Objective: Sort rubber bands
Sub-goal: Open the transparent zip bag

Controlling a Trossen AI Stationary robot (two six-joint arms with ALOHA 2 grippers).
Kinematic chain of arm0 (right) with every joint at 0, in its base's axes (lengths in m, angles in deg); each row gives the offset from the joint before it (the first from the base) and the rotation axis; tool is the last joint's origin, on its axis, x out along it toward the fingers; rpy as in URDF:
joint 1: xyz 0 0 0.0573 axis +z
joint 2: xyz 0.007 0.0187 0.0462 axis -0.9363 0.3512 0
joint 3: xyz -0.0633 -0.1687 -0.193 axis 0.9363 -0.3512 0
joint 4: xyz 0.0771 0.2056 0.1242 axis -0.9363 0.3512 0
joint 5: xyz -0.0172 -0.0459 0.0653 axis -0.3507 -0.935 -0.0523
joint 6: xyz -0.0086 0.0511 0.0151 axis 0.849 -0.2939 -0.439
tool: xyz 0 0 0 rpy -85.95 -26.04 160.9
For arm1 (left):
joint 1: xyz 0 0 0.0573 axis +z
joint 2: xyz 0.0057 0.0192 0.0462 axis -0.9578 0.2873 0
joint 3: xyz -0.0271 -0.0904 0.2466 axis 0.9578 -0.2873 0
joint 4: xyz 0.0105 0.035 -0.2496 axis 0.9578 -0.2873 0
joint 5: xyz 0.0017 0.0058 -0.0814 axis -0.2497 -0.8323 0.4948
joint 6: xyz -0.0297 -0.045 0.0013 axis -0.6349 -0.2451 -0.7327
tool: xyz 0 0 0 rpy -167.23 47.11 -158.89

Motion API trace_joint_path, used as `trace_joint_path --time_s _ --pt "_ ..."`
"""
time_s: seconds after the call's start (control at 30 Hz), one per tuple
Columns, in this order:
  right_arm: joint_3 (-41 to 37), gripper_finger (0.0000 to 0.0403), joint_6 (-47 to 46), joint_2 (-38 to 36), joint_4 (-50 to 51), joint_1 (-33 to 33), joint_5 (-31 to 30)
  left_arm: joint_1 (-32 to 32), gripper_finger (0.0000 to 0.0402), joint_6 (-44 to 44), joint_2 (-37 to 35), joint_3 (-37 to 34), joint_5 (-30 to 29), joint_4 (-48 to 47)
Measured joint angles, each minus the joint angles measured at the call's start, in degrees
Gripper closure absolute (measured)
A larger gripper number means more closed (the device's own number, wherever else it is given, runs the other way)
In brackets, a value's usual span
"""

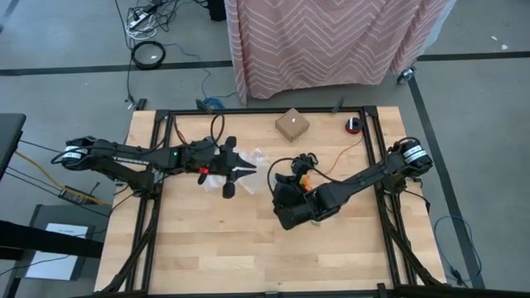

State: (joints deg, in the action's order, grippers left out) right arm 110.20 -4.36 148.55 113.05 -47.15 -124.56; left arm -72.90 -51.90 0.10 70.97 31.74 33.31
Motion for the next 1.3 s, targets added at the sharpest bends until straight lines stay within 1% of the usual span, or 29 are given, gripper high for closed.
trace_joint_path --time_s 0.2,0.37,0.5,0.93,1.0,1.17,1.3 --pt "0.0 0.0403 1.7 0.0 -1.8 -1.1 0.3 0.0 0.0329 0.0 0.0 0.0 1.6 1.2" --pt "0.0 0.0403 6.2 0.0 -5.9 -1.4 0.3 0.0 0.0328 0.2 0.6 0.0 1.8 0.8" --pt "0.0 0.0403 7.9 0.0 -7.8 -1.4 0.4 0.0 0.0328 1.4 1.3 0.1 -0.1 -0.4" --pt "-0.1 0.0403 8.4 0.0 -7.9 -0.7 0.7 0.0 0.0328 3.0 1.0 0.0 -5.4 -3.2" --pt "-0.1 0.0403 8.4 0.0 -7.9 -0.6 0.7 0.0 0.0328 3.0 1.0 0.0 -5.3 -2.7" --pt "-0.1 0.0403 8.9 0.0 -7.9 -0.7 0.4 0.0 0.0328 1.4 1.0 0.0 -2.8 -2.2" --pt "-0.1 0.0403 9.0 0.0 -7.9 -0.7 0.4 0.0 0.0328 1.0 1.0 0.0 -2.5 -2.2"
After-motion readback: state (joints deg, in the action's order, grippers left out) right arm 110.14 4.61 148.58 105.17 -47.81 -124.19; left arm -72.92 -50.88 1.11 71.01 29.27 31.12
